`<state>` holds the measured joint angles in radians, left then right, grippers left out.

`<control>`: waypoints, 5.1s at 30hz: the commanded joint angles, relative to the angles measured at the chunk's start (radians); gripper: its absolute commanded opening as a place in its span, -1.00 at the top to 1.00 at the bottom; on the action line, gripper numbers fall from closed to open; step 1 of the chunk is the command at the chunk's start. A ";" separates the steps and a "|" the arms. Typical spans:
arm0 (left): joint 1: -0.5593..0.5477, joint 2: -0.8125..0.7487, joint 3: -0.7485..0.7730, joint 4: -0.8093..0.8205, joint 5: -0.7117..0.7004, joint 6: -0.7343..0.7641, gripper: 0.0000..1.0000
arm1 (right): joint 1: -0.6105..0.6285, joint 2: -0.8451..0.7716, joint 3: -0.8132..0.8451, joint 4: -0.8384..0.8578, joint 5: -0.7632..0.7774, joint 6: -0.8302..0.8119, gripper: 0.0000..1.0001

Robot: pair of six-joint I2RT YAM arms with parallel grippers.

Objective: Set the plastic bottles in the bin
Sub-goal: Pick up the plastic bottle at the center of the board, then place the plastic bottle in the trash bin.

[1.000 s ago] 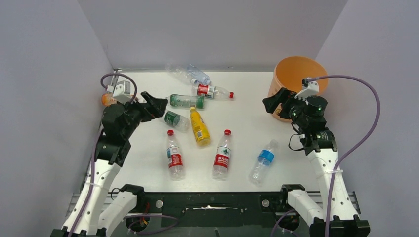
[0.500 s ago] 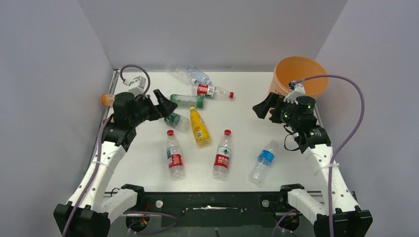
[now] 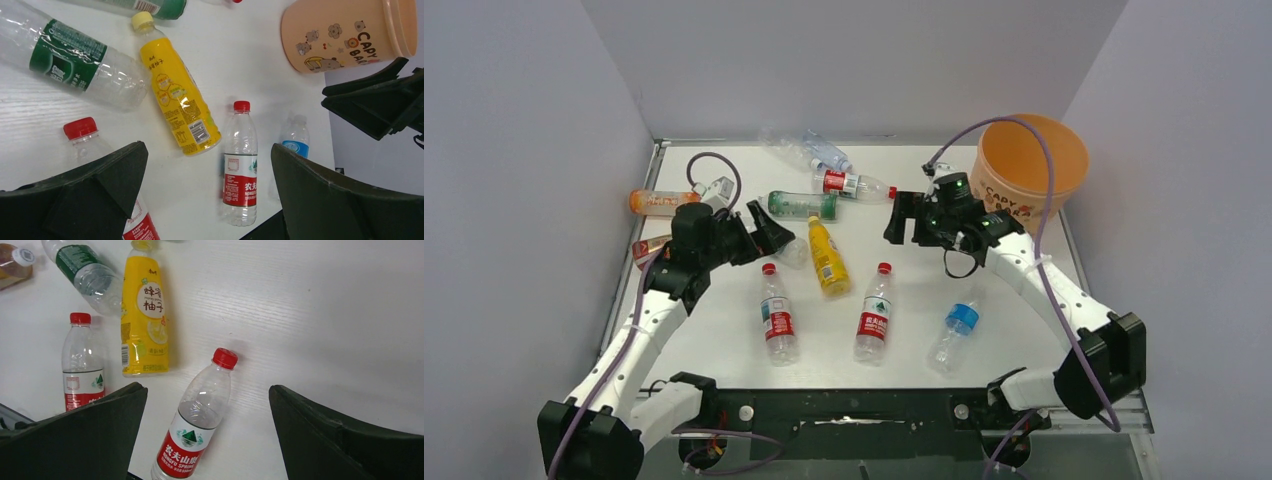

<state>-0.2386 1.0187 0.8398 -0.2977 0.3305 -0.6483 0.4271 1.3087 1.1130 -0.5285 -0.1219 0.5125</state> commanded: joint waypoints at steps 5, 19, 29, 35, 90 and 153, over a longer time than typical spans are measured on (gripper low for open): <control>-0.050 -0.092 -0.094 0.089 -0.024 -0.057 -0.96 | 0.219 0.138 0.115 -0.164 0.211 0.108 -0.98; -0.109 -0.086 -0.115 0.053 -0.005 -0.078 -0.96 | 0.368 0.134 -0.068 -0.145 0.245 0.281 -0.96; -0.163 -0.045 -0.145 0.104 -0.029 -0.101 -0.96 | 0.351 0.260 -0.009 -0.114 0.215 0.253 -0.96; -0.167 -0.060 -0.126 0.075 -0.040 -0.089 -0.95 | 0.346 0.335 0.034 -0.107 0.173 0.245 -0.97; -0.198 0.018 -0.152 0.180 -0.005 -0.111 -0.95 | -0.612 0.248 0.937 -0.078 0.155 -0.163 0.03; -0.273 0.044 -0.151 0.217 -0.002 -0.122 -0.95 | -0.232 -0.328 -0.098 -0.328 0.272 0.042 -0.96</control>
<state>-0.4969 1.0492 0.6567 -0.1425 0.3153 -0.7750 0.1688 1.0378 1.0973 -0.8516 0.1253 0.4892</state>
